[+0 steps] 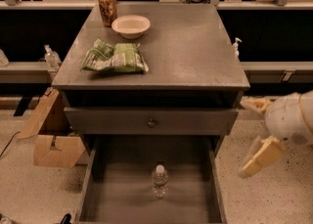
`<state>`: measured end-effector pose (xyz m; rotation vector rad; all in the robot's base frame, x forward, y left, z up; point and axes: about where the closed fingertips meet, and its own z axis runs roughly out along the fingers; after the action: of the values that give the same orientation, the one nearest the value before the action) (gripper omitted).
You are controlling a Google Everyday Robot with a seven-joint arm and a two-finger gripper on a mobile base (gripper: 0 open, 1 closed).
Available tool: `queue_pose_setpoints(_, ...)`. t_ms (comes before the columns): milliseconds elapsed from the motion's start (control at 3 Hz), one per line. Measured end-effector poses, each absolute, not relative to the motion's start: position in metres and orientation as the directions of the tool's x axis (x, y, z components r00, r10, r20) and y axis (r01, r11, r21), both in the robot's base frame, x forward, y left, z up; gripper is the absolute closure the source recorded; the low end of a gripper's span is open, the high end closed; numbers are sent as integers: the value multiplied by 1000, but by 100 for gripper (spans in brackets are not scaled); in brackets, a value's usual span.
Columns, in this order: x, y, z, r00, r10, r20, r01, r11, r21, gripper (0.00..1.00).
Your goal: Pick water bottle from middle drawer and place on counter
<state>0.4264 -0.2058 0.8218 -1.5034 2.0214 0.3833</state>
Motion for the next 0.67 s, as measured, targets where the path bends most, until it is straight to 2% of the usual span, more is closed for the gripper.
queue_pose_setpoints(333,435,-197,782,-153,-593,-791,-920,377,-105,0)
queue_pose_setpoints(667,431,-198,771,-41,-480,-876,-921,358,-153,0)
